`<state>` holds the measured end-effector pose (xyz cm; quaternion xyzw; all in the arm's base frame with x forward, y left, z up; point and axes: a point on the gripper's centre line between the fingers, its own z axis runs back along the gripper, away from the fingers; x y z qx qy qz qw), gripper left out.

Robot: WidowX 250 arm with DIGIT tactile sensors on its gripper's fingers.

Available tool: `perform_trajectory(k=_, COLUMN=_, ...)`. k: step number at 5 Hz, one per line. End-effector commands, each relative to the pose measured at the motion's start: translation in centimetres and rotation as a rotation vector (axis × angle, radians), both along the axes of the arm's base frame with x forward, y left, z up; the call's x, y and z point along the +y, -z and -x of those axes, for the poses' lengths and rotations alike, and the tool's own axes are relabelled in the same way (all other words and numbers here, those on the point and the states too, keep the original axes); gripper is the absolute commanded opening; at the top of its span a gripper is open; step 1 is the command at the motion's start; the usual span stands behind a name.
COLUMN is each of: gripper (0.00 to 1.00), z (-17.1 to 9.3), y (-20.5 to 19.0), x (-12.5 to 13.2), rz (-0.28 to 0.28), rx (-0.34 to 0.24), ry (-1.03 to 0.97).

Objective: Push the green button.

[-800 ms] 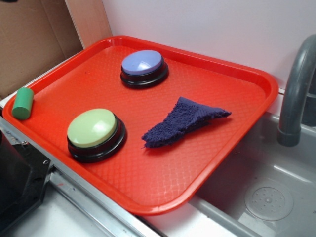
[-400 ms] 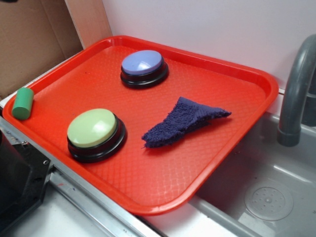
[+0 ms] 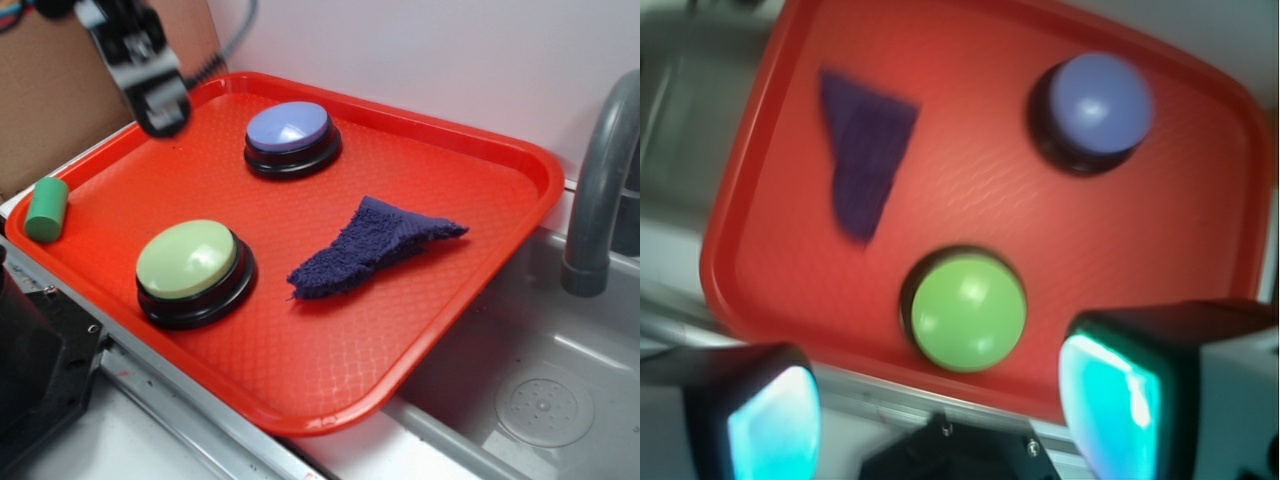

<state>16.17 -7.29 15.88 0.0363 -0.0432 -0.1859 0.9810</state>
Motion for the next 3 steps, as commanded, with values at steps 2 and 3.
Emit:
perform_trajectory(k=2, gripper=1.0, z=-4.1, y=8.0, x=-3.5, rz=0.023, rx=-0.051, ry=0.122)
perform_trajectory(k=3, gripper=1.0, z=-1.5, y=6.1, x=-1.2, rz=0.008, rx=0.031, ry=0.031)
